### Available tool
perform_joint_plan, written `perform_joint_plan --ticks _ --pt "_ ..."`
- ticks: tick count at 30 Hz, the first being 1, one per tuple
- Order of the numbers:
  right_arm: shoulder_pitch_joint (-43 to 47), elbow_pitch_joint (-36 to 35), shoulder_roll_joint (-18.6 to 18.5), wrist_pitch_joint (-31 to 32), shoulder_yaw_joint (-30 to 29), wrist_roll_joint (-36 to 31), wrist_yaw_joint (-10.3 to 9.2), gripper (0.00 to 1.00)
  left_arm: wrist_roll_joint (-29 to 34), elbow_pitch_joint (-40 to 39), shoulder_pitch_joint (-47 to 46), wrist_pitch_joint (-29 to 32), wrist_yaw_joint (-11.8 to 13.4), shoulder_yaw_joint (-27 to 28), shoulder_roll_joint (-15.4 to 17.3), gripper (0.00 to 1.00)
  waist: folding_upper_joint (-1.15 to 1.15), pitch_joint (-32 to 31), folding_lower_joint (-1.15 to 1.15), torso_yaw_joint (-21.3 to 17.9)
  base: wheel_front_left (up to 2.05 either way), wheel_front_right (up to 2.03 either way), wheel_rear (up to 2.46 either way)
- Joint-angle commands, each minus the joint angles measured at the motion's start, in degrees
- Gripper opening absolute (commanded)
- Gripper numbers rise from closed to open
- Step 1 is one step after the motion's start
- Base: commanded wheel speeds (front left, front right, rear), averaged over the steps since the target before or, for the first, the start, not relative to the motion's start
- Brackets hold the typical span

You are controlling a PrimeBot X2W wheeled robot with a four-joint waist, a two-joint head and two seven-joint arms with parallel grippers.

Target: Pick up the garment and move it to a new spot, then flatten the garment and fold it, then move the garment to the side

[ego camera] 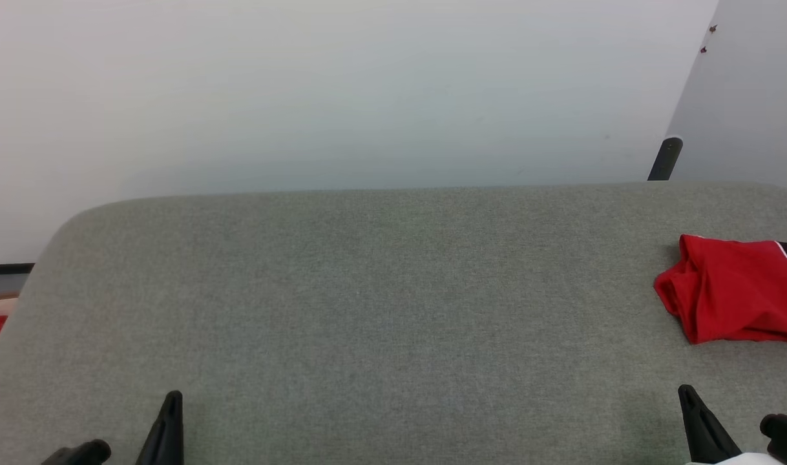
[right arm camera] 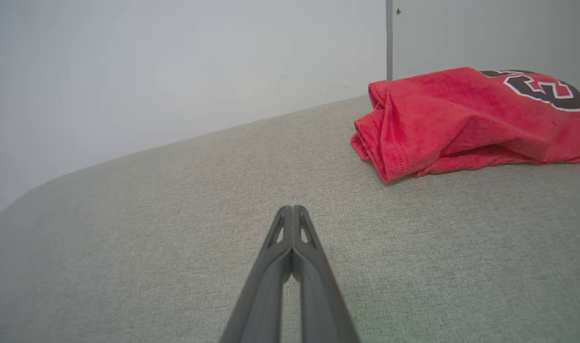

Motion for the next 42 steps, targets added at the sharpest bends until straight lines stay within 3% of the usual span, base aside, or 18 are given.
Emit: perform_joint_plan --ticks 1,42 --pt "-1.8 -1.0 -0.2 0.4 -0.6 2.1 -0.01 0.00 -1.8 -0.7 -1.7 0.5 0.0 0.5 0.2 0.00 0.00 0.0 0.00 0.0 0.00 0.00 0.00" --pt "-5.5 -1.4 3.6 7.1 -3.6 34.3 -0.03 0.00 -30.8 0.8 -7.0 9.3 -0.1 2.4 -4.3 0.00 0.00 1.2 0.00 0.1 0.00 0.00 0.00"
